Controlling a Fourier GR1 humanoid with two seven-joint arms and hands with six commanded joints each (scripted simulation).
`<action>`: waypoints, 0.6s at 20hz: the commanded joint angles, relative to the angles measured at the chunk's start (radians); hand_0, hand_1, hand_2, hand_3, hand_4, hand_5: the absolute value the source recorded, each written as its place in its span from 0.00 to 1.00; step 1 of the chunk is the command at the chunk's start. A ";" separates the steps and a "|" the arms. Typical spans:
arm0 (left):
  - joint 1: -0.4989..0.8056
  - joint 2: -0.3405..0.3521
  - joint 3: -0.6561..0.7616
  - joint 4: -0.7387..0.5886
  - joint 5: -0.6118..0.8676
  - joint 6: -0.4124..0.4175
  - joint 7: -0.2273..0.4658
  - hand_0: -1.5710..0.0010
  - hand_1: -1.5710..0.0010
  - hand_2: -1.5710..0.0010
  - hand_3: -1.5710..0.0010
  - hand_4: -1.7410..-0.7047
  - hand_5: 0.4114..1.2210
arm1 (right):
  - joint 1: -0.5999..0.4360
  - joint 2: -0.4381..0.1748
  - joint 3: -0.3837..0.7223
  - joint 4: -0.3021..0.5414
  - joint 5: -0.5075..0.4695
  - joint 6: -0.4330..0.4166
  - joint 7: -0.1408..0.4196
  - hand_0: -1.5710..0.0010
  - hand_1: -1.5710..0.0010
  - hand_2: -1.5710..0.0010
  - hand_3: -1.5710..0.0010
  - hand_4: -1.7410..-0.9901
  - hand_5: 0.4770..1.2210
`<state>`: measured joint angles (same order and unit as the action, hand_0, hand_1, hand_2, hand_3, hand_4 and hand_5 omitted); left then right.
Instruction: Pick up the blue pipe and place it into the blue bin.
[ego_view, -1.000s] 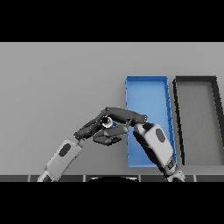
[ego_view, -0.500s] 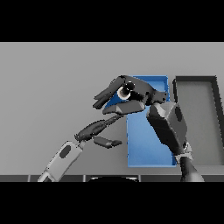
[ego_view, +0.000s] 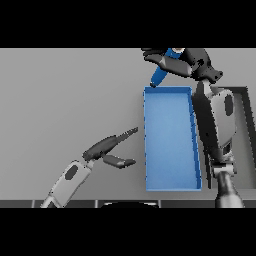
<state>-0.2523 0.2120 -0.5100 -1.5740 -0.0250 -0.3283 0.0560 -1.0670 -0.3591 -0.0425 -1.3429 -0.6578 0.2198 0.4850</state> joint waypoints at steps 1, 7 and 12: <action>0.002 -0.009 -0.006 -0.001 0.002 0.000 0.002 1.00 1.00 1.00 1.00 0.81 0.10 | 0.023 -0.006 -0.005 0.018 0.008 -0.001 0.015 0.00 0.00 0.00 0.00 0.00 0.87; -0.018 -0.015 0.002 0.024 0.001 0.000 0.026 1.00 1.00 1.00 1.00 0.82 0.08 | 0.227 0.008 0.009 0.041 0.098 -0.043 0.079 0.00 0.00 0.00 0.00 0.00 0.86; 0.000 -0.007 -0.002 0.008 -0.007 0.006 -0.010 1.00 1.00 1.00 1.00 0.83 0.06 | 0.361 -0.034 0.101 0.075 0.074 -0.122 0.125 0.00 0.00 0.00 0.00 0.00 0.87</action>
<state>-0.2524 0.2042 -0.5123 -1.5661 -0.0323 -0.3225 0.0460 -0.7047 -0.3934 0.0591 -1.2670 -0.5831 0.0996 0.6098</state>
